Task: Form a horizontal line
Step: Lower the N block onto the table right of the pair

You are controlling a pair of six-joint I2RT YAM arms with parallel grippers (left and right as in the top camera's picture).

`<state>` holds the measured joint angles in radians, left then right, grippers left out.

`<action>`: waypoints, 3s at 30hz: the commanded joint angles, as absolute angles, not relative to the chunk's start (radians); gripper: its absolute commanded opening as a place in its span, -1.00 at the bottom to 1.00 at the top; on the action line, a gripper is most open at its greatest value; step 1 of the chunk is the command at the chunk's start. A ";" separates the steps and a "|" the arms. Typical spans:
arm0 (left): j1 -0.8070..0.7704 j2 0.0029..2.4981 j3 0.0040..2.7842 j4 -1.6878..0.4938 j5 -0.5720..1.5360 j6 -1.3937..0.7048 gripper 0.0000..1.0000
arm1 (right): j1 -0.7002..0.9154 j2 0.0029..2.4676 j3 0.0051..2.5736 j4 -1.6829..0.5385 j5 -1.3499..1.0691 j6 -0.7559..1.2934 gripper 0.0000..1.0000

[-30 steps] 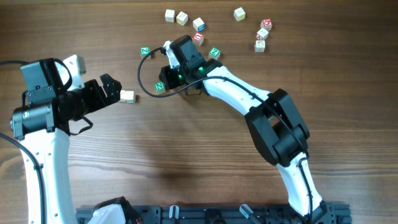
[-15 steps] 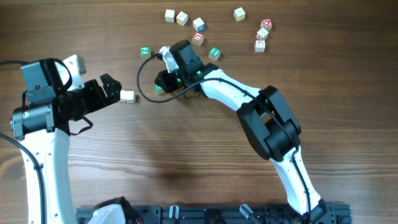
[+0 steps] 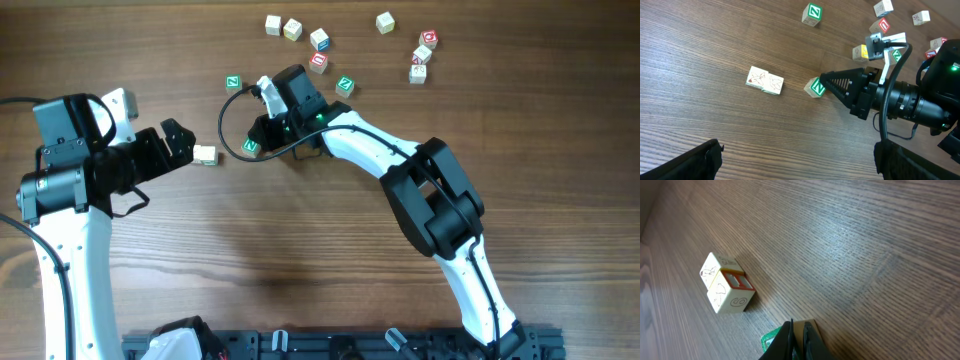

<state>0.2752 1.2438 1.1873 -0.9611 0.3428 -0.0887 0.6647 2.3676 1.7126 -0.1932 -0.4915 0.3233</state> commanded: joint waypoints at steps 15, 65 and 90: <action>0.277 1.248 1.182 -0.959 0.355 -0.083 1.00 | 0.611 2.399 1.742 -0.178 -0.581 0.298 -0.83; 0.277 1.248 1.182 -0.959 0.355 -0.083 1.00 | 0.651 2.449 1.762 -0.139 -0.513 0.262 -0.89; 0.277 1.248 1.182 -0.959 0.355 -0.083 1.00 | 0.655 2.449 1.762 -0.128 -0.752 0.157 -0.88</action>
